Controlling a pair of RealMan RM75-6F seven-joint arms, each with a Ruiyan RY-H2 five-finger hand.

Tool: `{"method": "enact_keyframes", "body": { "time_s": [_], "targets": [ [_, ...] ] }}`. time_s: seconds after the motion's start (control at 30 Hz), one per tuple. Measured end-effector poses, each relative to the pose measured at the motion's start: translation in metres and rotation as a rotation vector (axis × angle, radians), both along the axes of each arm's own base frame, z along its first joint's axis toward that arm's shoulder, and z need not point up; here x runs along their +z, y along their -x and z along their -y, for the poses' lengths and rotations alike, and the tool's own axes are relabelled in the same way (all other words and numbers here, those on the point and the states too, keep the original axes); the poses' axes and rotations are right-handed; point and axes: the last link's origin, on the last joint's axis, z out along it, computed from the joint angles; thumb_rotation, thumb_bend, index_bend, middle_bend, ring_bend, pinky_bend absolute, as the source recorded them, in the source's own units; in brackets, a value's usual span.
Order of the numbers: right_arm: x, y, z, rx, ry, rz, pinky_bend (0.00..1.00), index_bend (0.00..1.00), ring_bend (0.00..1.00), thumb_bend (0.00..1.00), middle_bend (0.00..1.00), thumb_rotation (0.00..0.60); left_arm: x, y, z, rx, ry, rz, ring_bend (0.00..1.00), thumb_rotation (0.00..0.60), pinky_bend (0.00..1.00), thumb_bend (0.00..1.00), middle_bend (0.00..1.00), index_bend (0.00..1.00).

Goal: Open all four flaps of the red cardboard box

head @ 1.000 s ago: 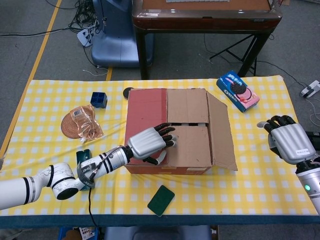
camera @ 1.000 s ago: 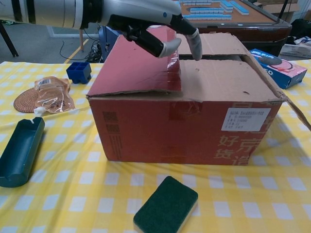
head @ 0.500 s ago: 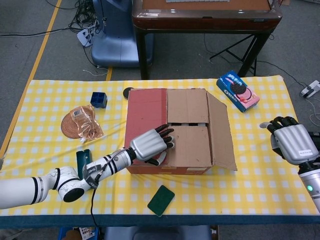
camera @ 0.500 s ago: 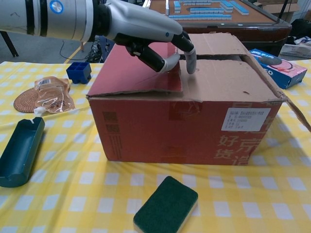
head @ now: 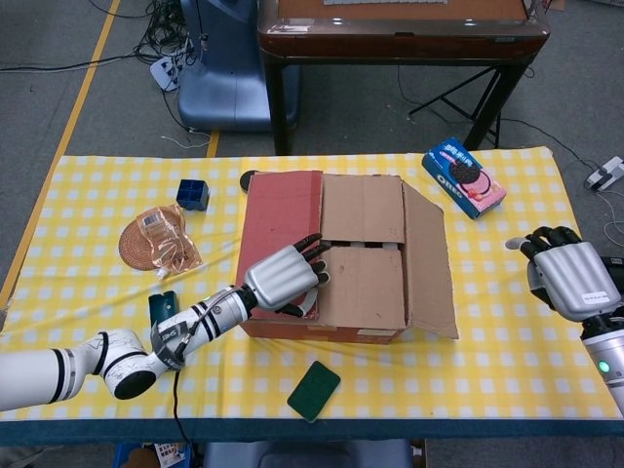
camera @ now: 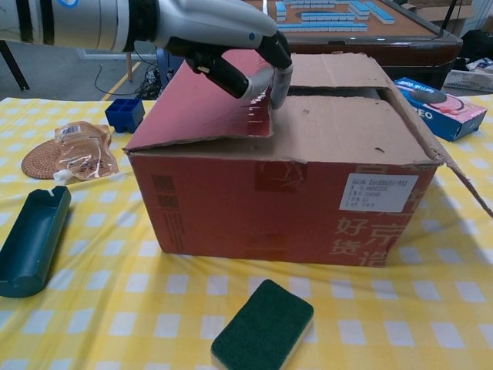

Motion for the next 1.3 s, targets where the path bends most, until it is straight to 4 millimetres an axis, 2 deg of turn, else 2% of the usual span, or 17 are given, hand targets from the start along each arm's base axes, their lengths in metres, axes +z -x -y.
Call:
{"method": "enact_keyframes", "body": {
  "time_s": [0.27, 0.53, 0.9, 1.3],
  "targets": [
    [0.007, -0.003, 0.0, 0.015, 0.029, 0.006, 0.24, 0.3, 0.24, 0.77, 0.37, 0.6, 0.022, -0.005, 0.006, -0.024, -0.045, 0.007, 0.1, 0.191, 0.0, 0.73, 0.38, 0.49],
    [0.015, -0.007, 0.001, 0.024, 0.056, 0.016, 0.23, 0.3, 0.24, 0.77, 0.37, 0.6, 0.057, -0.009, 0.008, -0.024, -0.108, 0.021, 0.1, 0.19, 0.0, 0.73, 0.38, 0.5],
    [0.014, -0.004, 0.001, 0.016, 0.055, 0.019, 0.24, 0.3, 0.24, 0.77, 0.37, 0.6, 0.089, 0.007, -0.006, 0.006, -0.232, -0.104, 0.1, 0.188, 0.0, 0.73, 0.38, 0.5],
    [0.013, -0.003, 0.003, 0.012, 0.048, 0.022, 0.24, 0.3, 0.24, 0.77, 0.37, 0.6, 0.123, 0.018, -0.009, 0.076, -0.277, -0.082, 0.1, 0.191, 0.0, 0.73, 0.38, 0.5]
  ]
}}
